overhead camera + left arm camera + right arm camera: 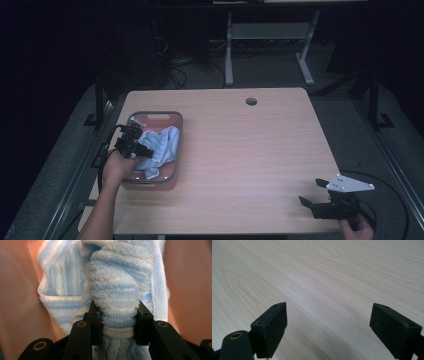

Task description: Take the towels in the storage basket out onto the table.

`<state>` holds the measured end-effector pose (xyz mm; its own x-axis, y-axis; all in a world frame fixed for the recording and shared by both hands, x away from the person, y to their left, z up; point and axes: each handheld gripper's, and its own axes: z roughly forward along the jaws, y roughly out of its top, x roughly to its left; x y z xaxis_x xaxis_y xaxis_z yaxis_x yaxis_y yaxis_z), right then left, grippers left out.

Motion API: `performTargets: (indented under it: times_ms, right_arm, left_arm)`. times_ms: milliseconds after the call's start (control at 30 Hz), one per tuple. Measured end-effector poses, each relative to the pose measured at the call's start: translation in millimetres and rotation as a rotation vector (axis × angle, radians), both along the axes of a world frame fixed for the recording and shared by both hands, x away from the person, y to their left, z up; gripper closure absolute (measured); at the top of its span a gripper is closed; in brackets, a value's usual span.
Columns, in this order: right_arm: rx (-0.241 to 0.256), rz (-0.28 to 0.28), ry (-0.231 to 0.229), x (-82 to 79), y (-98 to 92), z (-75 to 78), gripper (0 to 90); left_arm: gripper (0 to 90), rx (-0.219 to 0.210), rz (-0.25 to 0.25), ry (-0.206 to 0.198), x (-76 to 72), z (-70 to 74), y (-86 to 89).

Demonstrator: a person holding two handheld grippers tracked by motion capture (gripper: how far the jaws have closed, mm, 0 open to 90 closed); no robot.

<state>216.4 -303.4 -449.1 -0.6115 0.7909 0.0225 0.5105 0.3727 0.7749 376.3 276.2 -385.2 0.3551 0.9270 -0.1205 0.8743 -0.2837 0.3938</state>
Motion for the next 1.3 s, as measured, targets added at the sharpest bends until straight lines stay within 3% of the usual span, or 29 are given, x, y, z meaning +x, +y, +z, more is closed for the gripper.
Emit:
performTargets:
  times_ms: [33, 67, 100, 300, 600, 800, 1033, 1300]
  right_arm:
    - [-0.007, 0.006, 0.000, -0.3, 0.9, -2.0, 13.8]
    - [-0.007, 0.006, 0.000, -0.3, 0.9, -2.0, 13.8]
    - [-0.008, 0.008, 0.011, -0.6, 3.0, -3.9, 13.8]
    - [-0.039, 0.015, -0.005, -3.3, 5.5, -2.4, 13.8]
    - [-0.037, 0.010, -0.010, -3.9, 2.3, -1.9, 13.8]
    - [-0.040, 0.006, -0.011, -3.8, 3.1, -1.8, 13.8]
    - [-0.041, 0.003, -0.010, -3.8, 3.0, -1.6, 13.8]
    - [-0.043, -0.002, -0.018, -5.1, 0.9, 0.5, 13.8]
  left_arm:
    - [64.9, -0.040, 0.004, -0.016, -3.0, 5.1, 3.9]
    - [64.9, -0.040, 0.004, -0.016, -3.0, 5.1, 3.9]
    - [64.9, -0.083, 0.009, -0.039, -6.6, 11.2, 7.0]
    - [64.8, -0.155, 0.019, -0.093, -14.8, 30.2, 14.1]
    - [64.8, -0.192, 0.034, -0.124, -22.5, 44.7, 22.0]
    - [64.7, -0.188, 0.024, -0.152, -26.7, 57.9, 21.5]
    - [64.7, -0.225, 0.005, -0.187, -30.2, 71.4, 17.2]
    - [64.6, -0.216, -0.011, -0.207, -32.6, 84.7, 10.7]
